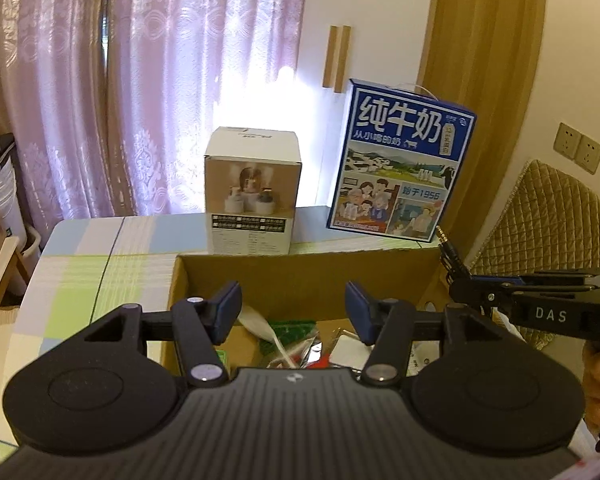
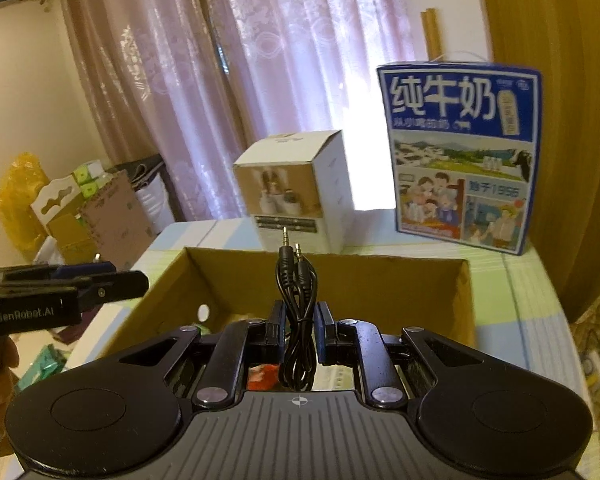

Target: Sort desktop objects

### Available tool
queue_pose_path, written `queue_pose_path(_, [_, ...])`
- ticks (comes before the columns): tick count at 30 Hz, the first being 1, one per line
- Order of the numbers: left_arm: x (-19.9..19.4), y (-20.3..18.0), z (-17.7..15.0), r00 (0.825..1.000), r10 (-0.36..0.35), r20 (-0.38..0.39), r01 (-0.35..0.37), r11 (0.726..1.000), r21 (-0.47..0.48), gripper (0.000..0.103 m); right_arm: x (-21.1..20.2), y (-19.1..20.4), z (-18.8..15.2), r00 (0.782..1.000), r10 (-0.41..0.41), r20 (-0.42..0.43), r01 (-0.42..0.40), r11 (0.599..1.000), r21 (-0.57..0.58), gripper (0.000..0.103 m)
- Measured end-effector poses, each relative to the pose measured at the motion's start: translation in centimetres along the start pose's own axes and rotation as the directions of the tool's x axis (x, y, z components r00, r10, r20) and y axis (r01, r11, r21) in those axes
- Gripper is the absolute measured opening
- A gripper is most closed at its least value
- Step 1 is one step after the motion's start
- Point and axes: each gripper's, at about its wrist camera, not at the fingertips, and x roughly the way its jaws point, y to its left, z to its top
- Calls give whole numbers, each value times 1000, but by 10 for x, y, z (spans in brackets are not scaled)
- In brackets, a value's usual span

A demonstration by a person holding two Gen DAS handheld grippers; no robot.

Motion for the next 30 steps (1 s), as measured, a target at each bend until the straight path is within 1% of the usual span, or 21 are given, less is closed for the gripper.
queue_pose_path(1, [-2,2,-2,1000,4,3,-4,1000,-2,52,1,1,0,1000,13,1,-13,1000,7,11])
queue_pose_path(2, [-4,3,-5,1000,7,3,-7,1000,-2,52,3,2,0,1000,25,0,-25,1000,15,20])
queue_pose_path(3, [-6,4,-7,1000,9,2,-9,1000,-4,54,3,2,1,1000,28,10,-28,999,26,34])
queue_pose_path(4, [-8,5,-10,1000,12,3,-12,1000,-6,55,0,2,1,999,27,28,-28,999,37,68])
queue_pose_path(5, [-11,6,-12,1000,15,5,-15,1000,-8,58,-4,1,1,998,26,55,-28,998,52,79])
queue_pose_path(6, [-14,7,-14,1000,20,8,-20,1000,-10,62,-8,1,0,997,30,75,-34,997,62,79])
queue_pose_path(7, [-17,8,-17,1000,26,14,-26,1000,-15,64,-12,0,0,997,32,74,-37,997,68,79])
queue_pose_path(9, [-26,10,-23,999,32,29,-31,999,-27,73,-20,-2,-4,997,26,74,-32,996,79,79])
queue_pose_path(10, [-31,10,-27,999,37,35,-36,999,-34,76,-25,-4,-8,997,19,72,-25,996,89,80])
queue_pose_path(12, [-41,11,-36,998,46,45,-44,998,-50,87,-35,-9,-16,998,8,64,-16,992,123,81])
queue_pose_path(13, [-46,11,-40,998,50,49,-47,997,-59,90,-41,-12,-22,998,3,58,-11,990,143,82])
queue_pose_path(15, [-58,10,-50,996,63,59,-59,995,-76,101,-51,-15,-31,999,-11,45,3,986,166,84])
queue_pose_path(17, [-69,8,-58,996,72,60,-66,994,-88,102,-65,-15,-42,999,-26,31,20,984,178,86])
queue_pose_path(21, [-91,2,-71,997,78,26,-74,989,-130,102,-97,-13,-61,999,-49,19,44,975,217,90])
queue_pose_path(24, [-113,-5,-80,996,85,15,-82,985,-155,102,-123,-11,-78,999,-51,13,46,966,255,93])
queue_pose_path(27, [-137,-12,-90,996,93,8,-90,977,-194,102,-146,-3,-92,998,-66,2,64,965,254,94])
queue_pose_path(30, [-159,-20,-101,994,107,-36,-112,972,-206,102,-167,8,-104,998,-68,-3,66,967,247,96])
